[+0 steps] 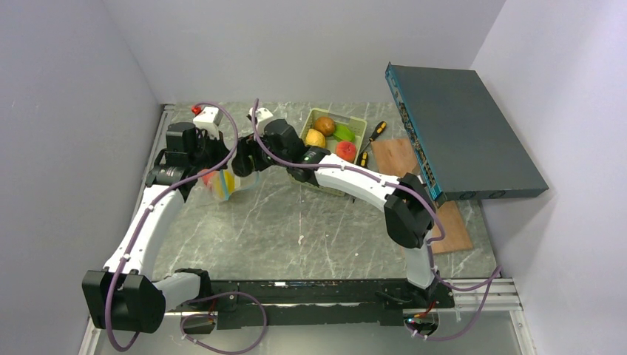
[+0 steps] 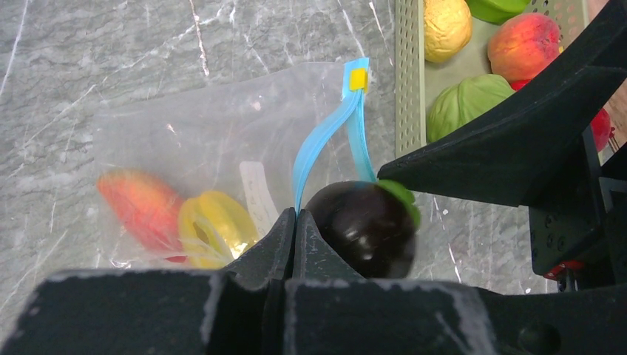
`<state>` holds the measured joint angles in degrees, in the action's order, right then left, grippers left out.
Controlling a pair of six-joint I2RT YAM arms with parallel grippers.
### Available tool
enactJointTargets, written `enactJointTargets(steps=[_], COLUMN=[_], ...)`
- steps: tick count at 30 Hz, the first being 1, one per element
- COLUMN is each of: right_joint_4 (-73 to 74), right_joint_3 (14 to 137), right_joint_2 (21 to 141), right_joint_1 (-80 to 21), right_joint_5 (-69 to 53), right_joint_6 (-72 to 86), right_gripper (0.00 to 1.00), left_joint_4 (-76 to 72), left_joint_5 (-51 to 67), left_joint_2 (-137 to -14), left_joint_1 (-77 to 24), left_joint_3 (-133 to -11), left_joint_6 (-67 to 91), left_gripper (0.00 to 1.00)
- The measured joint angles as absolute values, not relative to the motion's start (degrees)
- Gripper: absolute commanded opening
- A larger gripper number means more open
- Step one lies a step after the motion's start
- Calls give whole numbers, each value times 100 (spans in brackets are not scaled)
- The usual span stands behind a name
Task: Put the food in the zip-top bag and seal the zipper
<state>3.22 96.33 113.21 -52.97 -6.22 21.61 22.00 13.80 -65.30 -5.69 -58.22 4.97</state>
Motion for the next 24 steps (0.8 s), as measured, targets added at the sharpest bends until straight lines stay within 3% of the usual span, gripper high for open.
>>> enactJointTargets(steps=[24], right_joint_4=[602], right_joint_3=[9271], right_joint_2=[11052], right_joint_1=[-5308], right_joint_5=[-215], right_joint_6=[1887], right_gripper=[78], left_joint_4=[2200], left_joint_5=[1365], left_joint_2=[-6510], left_joint_1=[-569], left_joint_3=[-5822], left_joint_6=[495], left_gripper=[0])
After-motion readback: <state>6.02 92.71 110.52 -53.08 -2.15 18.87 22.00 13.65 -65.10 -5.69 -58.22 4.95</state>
